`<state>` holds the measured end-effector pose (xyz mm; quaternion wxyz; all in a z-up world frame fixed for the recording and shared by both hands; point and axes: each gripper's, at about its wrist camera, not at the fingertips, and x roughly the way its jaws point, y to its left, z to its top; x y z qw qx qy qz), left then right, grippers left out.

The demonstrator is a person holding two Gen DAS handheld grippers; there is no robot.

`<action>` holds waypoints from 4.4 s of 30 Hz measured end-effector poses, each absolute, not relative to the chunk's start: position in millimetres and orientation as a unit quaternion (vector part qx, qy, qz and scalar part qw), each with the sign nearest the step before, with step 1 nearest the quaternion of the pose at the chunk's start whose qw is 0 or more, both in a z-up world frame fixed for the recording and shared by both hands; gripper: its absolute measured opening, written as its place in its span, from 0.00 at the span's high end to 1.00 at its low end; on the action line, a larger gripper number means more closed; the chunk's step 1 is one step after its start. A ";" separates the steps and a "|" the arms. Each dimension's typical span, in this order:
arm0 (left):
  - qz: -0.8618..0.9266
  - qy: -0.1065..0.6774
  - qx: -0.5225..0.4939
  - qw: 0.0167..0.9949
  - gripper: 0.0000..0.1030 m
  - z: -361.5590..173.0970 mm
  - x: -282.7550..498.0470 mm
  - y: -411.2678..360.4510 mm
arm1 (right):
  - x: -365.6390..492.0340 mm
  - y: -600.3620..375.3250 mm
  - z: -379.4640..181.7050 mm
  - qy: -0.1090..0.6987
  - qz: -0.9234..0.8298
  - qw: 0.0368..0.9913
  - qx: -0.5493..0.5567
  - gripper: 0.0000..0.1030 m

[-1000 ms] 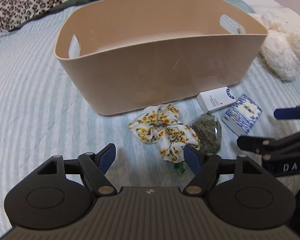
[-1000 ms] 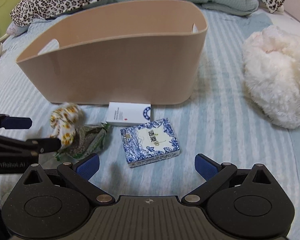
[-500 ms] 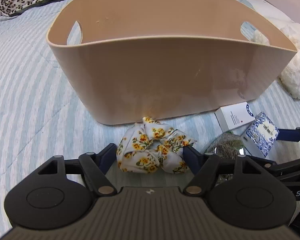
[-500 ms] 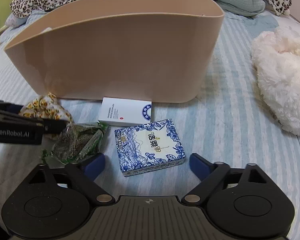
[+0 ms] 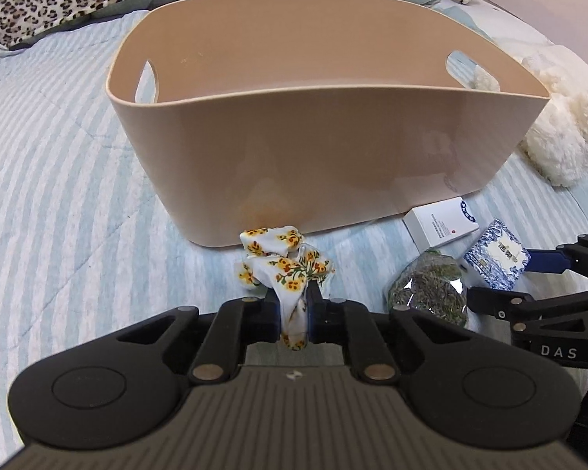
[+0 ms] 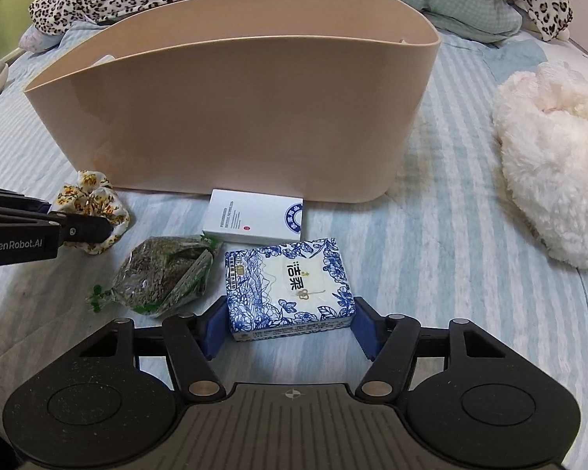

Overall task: Organize objects
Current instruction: 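Grasp the floral scrunchie with the left tool while the right grasps the blue-and-white box, then lift both held items and carry them over the basket, then open both tools to drop the scrunchie and patterned box inside, then move both open tools back to the remaining items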

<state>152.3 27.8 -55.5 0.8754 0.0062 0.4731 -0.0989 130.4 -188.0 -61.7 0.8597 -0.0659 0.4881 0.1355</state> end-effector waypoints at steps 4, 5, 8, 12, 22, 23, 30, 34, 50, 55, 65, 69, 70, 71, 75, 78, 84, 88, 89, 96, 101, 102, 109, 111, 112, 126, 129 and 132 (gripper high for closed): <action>-0.097 0.469 0.004 0.878 0.88 -48.8 146.8 30.6 | 121.8 -193.1 -52.4 0.487 0.127 0.862 -0.064 0.41; -0.097 0.469 0.004 0.878 0.88 -49.0 145.9 31.6 | 120.9 -198.5 -53.6 0.488 0.126 0.862 -0.060 0.41; -0.095 0.465 0.008 0.880 0.88 -43.5 140.7 27.1 | 122.1 -196.5 -44.6 0.485 0.126 0.864 -0.043 0.41; -0.081 0.456 0.002 0.886 0.88 -34.2 132.0 28.9 | 115.0 -194.9 -28.2 0.471 0.131 0.871 -0.037 0.41; -0.095 0.411 -0.010 0.907 0.88 11.7 112.9 30.6 | 103.5 -205.6 20.2 0.416 0.136 0.899 -0.015 0.41; -0.096 0.405 -0.010 0.909 0.88 16.7 110.9 30.1 | 105.0 -206.4 23.5 0.411 0.136 0.901 -0.012 0.41; -0.101 0.365 -0.004 0.926 0.88 48.5 107.9 29.5 | 113.2 -205.2 54.7 0.371 0.139 0.918 -0.001 0.41; -0.098 0.342 0.007 0.935 0.88 62.2 112.7 30.5 | 122.2 -202.4 72.1 0.349 0.140 0.927 0.001 0.41; -0.073 0.321 0.027 0.944 0.88 63.7 183.4 28.0 | 184.7 -166.8 95.7 0.308 0.155 0.938 -0.017 0.41; -0.061 0.339 0.042 0.938 0.88 42.9 208.2 22.8 | 210.3 -152.0 91.6 0.310 0.158 0.937 -0.031 0.41; -0.031 0.384 0.075 0.920 0.88 0.3 241.7 19.9 | 257.1 -128.1 39.8 0.371 0.148 0.915 -0.061 0.41; -0.033 0.403 0.080 0.911 0.88 -9.6 246.1 22.0 | 261.5 -122.7 18.5 0.398 0.144 0.903 -0.073 0.41; -0.036 0.409 0.081 0.908 0.87 -11.6 246.7 22.6 | 261.5 -121.8 15.2 0.403 0.143 0.901 -0.075 0.41; -0.037 0.413 0.081 0.906 0.87 -13.4 246.9 23.0 | 261.2 -121.2 11.9 0.409 0.143 0.898 -0.076 0.40; -0.039 0.412 0.078 0.907 0.84 -13.8 244.6 24.0 | 257.5 -124.0 9.3 0.414 0.140 0.896 -0.072 0.33; -0.040 0.406 0.063 0.911 0.58 -5.2 241.1 24.9 | 251.8 -127.7 18.8 0.403 0.140 0.902 -0.070 0.30; -0.029 0.380 0.061 0.923 0.32 22.2 224.3 23.0 | 225.2 -141.5 48.2 0.370 0.138 0.916 -0.072 0.05; -0.025 0.377 0.054 0.924 0.31 32.8 208.9 25.6 | 204.8 -154.1 63.1 0.359 0.136 0.921 -0.067 0.00; -0.024 0.377 0.053 0.924 0.31 33.9 205.0 26.4 | 199.3 -158.2 65.8 0.357 0.137 0.922 -0.063 0.00; -0.032 0.379 0.044 0.924 0.29 34.9 172.9 30.2 | 167.8 -176.8 62.0 0.369 0.129 0.919 -0.049 0.00; -0.039 0.388 0.035 0.920 0.27 34.9 155.1 33.3 | 153.2 -184.6 48.1 0.388 0.124 0.912 -0.044 0.00; -0.040 0.388 0.035 0.920 0.26 34.0 150.8 33.3 | 151.2 -185.6 45.6 0.391 0.123 0.911 -0.045 0.00; -0.056 0.414 0.040 0.908 0.26 14.0 129.5 28.8 | 137.0 -191.3 25.2 0.414 0.118 0.901 -0.048 0.00; -0.061 0.425 0.043 0.902 0.27 5.3 126.4 26.4 | 134.9 -194.7 18.9 0.421 0.115 0.899 -0.044 0.00; -0.064 0.430 0.044 0.899 0.26 1.5 125.9 25.1 | 134.2 -196.6 15.7 0.425 0.114 0.897 -0.042 0.00; -0.129 0.504 0.057 0.852 0.27 -57.1 125.1 -8.1 | 135.8 -211.8 -23.3 0.468 0.102 0.877 -0.033 0.00; -0.145 0.507 0.056 0.848 0.27 -63.1 127.6 -16.7 | 137.3 -210.2 -30.2 0.473 0.100 0.874 -0.040 0.00; -0.148 0.495 0.067 0.854 0.26 -68.3 131.7 -26.7 | 138.6 -208.3 -36.1 0.478 0.102 0.871 -0.043 0.00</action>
